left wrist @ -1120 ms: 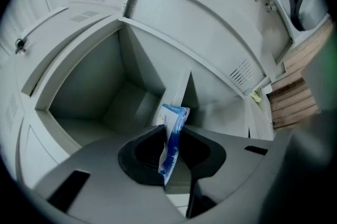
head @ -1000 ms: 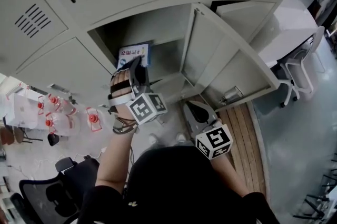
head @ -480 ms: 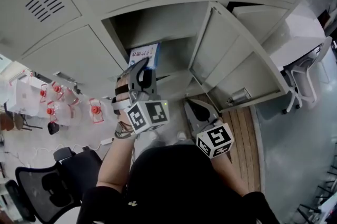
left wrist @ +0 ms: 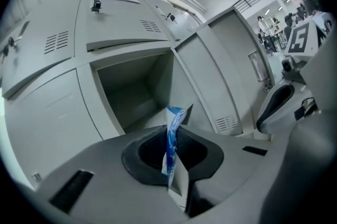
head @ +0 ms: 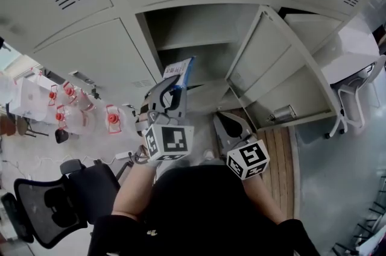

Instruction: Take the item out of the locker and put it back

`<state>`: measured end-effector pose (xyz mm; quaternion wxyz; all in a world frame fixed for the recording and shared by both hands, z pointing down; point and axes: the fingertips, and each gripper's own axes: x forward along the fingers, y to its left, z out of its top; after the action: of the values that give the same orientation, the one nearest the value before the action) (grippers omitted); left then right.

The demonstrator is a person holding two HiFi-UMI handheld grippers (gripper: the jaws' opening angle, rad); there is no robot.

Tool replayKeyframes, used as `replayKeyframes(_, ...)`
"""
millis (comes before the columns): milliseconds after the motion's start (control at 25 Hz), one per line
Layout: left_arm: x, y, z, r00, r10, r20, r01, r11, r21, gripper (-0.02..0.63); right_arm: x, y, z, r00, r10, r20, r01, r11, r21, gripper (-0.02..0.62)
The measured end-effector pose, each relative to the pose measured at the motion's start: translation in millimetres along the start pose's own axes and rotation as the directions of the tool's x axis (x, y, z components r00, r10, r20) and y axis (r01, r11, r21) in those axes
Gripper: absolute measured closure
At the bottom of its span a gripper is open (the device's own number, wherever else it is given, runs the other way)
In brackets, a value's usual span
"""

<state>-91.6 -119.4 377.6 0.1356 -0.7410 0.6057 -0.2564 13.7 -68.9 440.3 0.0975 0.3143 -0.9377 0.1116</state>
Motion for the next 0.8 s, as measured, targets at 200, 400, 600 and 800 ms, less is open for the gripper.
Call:
replayKeyframes(200, -14.8, 1.8, -11.1, 1.0, -0.007, 0.01, 0.008, 0.995, -0.101, 0.561, 9.0, 4.9, 0.3, 1.0, 0.024, -0.007, -0.024, 1.0, -0.002, 0.595)
replayKeyframes(400, -32.1, 6.1, -26.9, 1.0, -0.014, 0.011, 0.016, 0.985, -0.17, 0.561, 23.4, 16.5, 1.2, 0.998, 0.066, -0.012, -0.066, 0.998, -0.011, 0.597)
replayKeyframes(600, -49.3, 11.5, -50.3, 1.0, -0.003, -0.022, -0.002, 0.975, -0.221, 0.561, 37.4, 25.9, 2.8, 0.994, 0.105, -0.017, -0.105, 0.994, -0.02, 0.595)
replayKeyframes(800, -68.4, 22.9, -73.3, 0.997, 0.032, -0.066, -0.047, 0.972, -0.229, 0.561, 49.5, 34.9, 4.7, 0.99, 0.138, -0.024, -0.139, 0.99, -0.029, 0.597)
